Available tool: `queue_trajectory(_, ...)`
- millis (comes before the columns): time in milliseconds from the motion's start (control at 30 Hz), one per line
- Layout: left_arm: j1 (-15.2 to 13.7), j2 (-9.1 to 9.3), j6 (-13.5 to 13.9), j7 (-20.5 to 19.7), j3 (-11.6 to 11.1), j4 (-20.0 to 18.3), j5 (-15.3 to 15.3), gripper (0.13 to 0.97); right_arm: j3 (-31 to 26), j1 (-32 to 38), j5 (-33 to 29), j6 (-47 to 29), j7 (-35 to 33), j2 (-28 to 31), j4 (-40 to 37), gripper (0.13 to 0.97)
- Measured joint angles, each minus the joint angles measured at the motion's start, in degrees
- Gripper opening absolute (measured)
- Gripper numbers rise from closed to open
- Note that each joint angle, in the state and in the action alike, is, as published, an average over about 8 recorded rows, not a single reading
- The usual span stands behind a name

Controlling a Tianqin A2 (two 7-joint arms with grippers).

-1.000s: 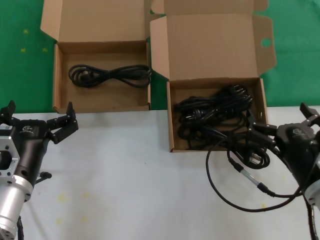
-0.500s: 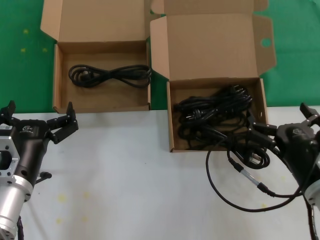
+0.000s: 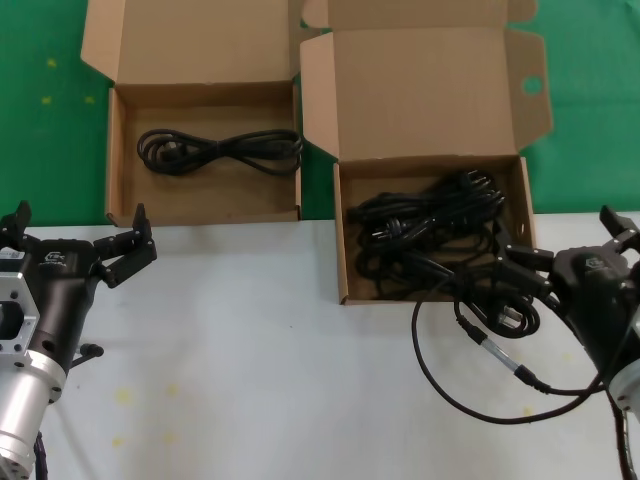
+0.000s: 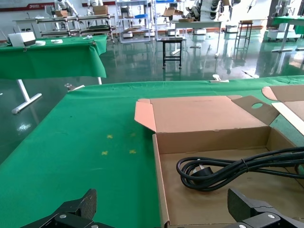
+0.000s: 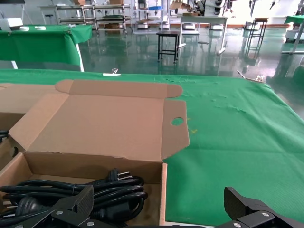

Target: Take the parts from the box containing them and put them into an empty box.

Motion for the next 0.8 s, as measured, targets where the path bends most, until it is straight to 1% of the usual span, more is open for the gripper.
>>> queue_trajectory(800,0.0,0.0,0.0,0.0,0.0,0.0,0.0,0.966,0.0,0.0,0.0,0.0,0.0,0.0,0.0,0.966)
